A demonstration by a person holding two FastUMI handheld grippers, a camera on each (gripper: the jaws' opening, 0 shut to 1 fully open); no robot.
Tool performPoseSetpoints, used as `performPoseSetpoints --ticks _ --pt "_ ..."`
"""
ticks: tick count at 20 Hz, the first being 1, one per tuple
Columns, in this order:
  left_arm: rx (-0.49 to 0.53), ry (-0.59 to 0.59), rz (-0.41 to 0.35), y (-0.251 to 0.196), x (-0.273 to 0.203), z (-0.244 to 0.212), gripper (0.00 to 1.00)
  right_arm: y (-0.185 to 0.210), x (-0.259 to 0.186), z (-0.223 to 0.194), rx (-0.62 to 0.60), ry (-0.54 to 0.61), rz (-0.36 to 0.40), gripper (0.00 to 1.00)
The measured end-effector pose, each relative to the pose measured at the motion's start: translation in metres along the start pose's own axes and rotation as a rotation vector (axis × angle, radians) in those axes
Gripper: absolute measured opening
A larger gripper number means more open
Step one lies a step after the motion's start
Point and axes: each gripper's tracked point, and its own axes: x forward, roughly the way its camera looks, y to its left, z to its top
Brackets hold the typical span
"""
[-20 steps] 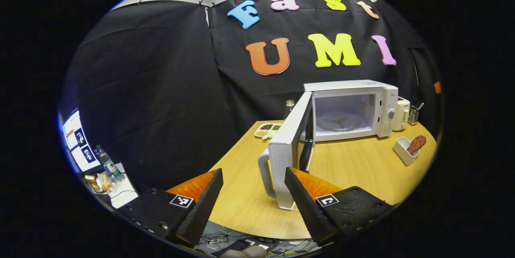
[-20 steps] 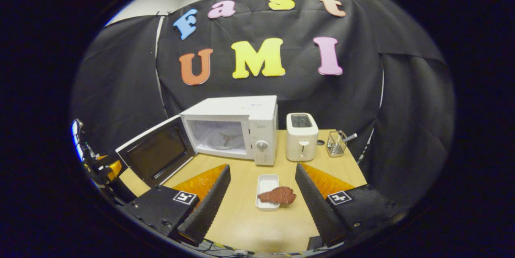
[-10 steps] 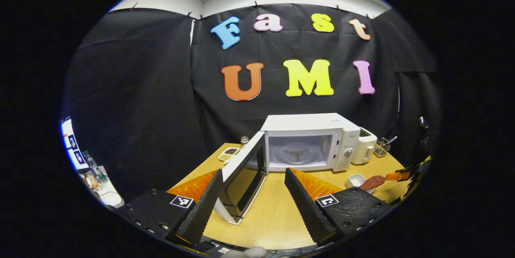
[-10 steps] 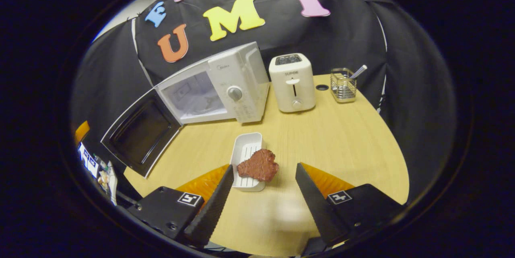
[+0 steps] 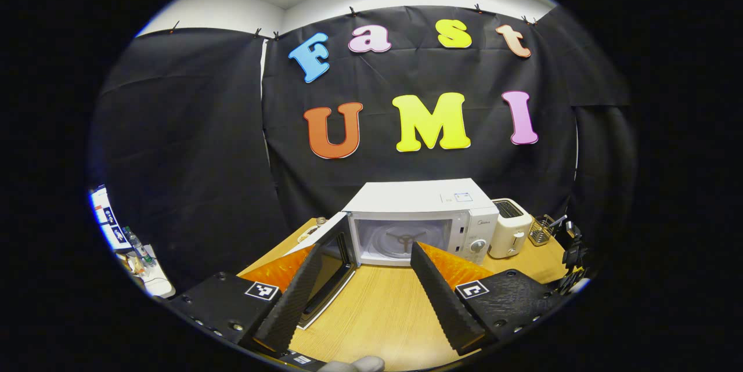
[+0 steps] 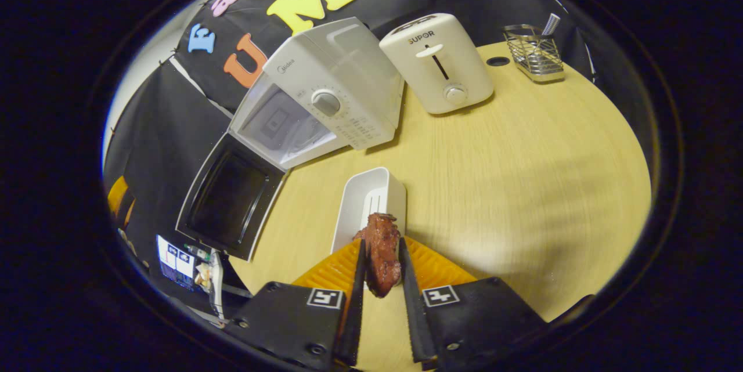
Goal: Open the microwave oven with the left hand, put the food in, and close the microwave oven.
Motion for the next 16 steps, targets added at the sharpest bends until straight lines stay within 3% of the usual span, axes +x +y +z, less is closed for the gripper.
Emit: performPoseSetpoints --ticks 1,2,5,9,12,16 --pt "0.006 0.0 0.004 -0.004 0.001 0.001 0.95 0.001 0.0 -0.002 0.006 0.017 0.021 0.17" --pt "0.01 0.002 0.005 -0.007 0.0 0.002 0.95 0.002 -0.005 -0.003 0.017 0.028 0.042 0.24" --pt "0.004 -0.002 0.012 -0.008 0.001 0.004 0.95 0.007 -0.009 -0.003 0.022 0.044 0.051 0.16" --pt "-0.014 0.0 0.005 0.003 0.009 -0.004 0.95 0.029 -0.024 0.016 -0.035 0.007 0.039 0.14" --pt "0.035 -0.02 -0.014 0.018 0.015 -0.005 0.95 0.072 -0.027 0.047 -0.059 -0.062 0.063 0.14" --pt "0.096 -0.032 -0.096 0.027 0.029 -0.008 0.94 0.147 -0.013 0.089 -0.034 -0.202 0.107 0.14"
